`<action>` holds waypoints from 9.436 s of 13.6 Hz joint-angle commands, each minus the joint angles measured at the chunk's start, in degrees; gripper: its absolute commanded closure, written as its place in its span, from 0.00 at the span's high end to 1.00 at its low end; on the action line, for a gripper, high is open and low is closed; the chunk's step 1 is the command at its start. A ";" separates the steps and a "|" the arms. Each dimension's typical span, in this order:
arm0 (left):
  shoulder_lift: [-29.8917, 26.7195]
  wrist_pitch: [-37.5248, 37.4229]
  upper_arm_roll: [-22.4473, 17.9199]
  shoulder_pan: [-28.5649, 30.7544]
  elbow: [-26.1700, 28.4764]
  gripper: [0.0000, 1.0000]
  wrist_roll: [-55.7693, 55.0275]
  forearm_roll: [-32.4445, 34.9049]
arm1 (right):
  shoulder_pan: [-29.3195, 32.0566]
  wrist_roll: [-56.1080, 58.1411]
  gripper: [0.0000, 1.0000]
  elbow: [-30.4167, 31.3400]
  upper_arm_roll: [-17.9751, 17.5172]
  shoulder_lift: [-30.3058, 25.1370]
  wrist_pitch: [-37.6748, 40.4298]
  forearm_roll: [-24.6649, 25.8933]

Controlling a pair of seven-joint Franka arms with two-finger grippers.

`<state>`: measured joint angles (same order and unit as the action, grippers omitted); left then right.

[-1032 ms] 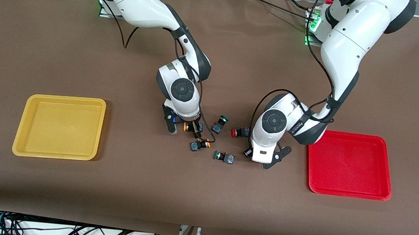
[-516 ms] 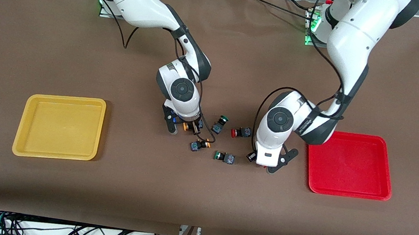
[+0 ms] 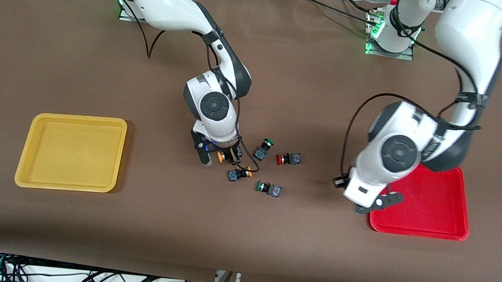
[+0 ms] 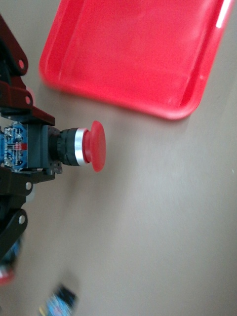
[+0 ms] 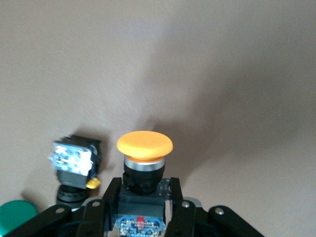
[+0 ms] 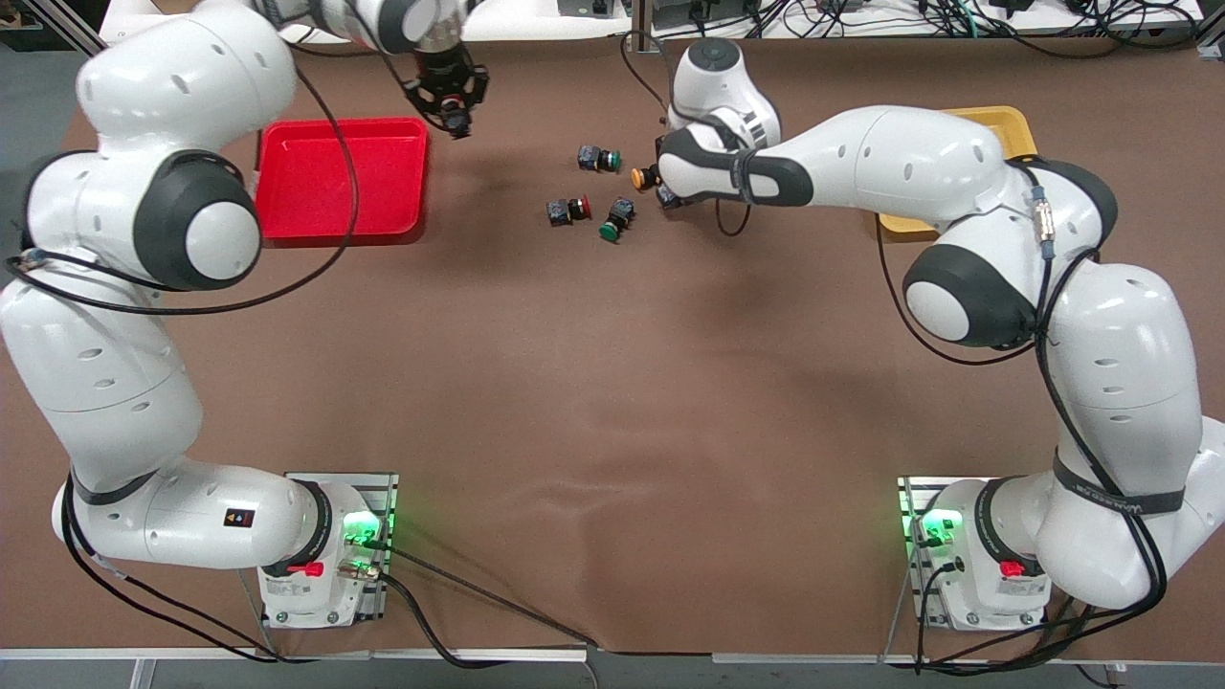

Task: Place red and yellow buttons in trays
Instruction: 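Carry the yellow button to the yellow tray while the left gripper carries red, then release the red button in the red tray and reach the left gripper to another, then grasp the second red button with the left gripper while the right gripper releases yellow, then carry the red button to the red tray while the right gripper grasps yellow, then release the red button and withdraw the left gripper while the right gripper lifts yellow, then lower the yellow button into the yellow tray with the right gripper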

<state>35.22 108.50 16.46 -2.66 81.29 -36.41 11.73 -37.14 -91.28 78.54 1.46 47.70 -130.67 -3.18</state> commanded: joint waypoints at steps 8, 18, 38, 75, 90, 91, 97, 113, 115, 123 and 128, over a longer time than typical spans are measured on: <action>-5.87 20.73 0.24 15.22 22.30 0.00 31.92 -0.93 | 17.97 45.10 0.04 1.79 1.09 -11.74 25.45 -0.16; -2.08 32.04 -0.20 16.72 27.25 1.00 30.96 0.83 | 27.20 82.73 0.04 7.41 14.19 -12.02 23.02 -0.77; -3.94 20.52 15.80 1.54 16.18 1.00 34.71 13.89 | 35.65 102.45 0.73 18.93 13.75 -7.53 3.14 -5.43; 4.07 18.59 32.92 23.72 18.11 0.37 57.23 26.50 | -4.43 -1.96 0.98 -4.97 8.91 4.16 -7.67 -11.76; 4.58 11.38 34.87 53.80 18.38 0.39 42.93 22.81 | -6.71 -5.04 0.98 -9.46 8.91 10.84 -11.26 -11.14; 5.29 11.47 34.08 53.90 18.38 0.38 39.69 23.15 | -6.71 -5.04 0.98 -9.54 8.91 11.10 -11.62 -11.14; 10.56 18.57 26.19 49.69 18.38 0.33 23.33 23.60 | -6.71 -4.96 0.81 -9.54 8.91 11.63 -12.41 -11.14; -2.59 11.57 24.93 44.67 17.06 1.00 26.74 22.37 | 3.56 29.89 0.18 -4.45 9.44 -4.00 11.55 -11.84; -6.81 8.15 26.25 46.15 16.88 1.00 27.00 14.43 | 6.81 39.20 0.18 -2.96 9.88 -6.11 16.92 -11.76; -20.89 1.20 31.26 51.96 15.83 1.00 35.97 -0.39 | 7.87 80.33 0.18 11.72 25.86 -11.40 16.59 -11.84; -20.98 -7.86 31.54 50.22 8.10 1.00 36.05 -3.02 | 14.20 95.13 0.18 15.23 26.32 -9.82 8.62 -12.02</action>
<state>14.68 103.74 48.66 48.56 92.22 -2.12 11.78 -23.86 -0.63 90.52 28.22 38.71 -117.81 -14.07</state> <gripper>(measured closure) 0.000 0.559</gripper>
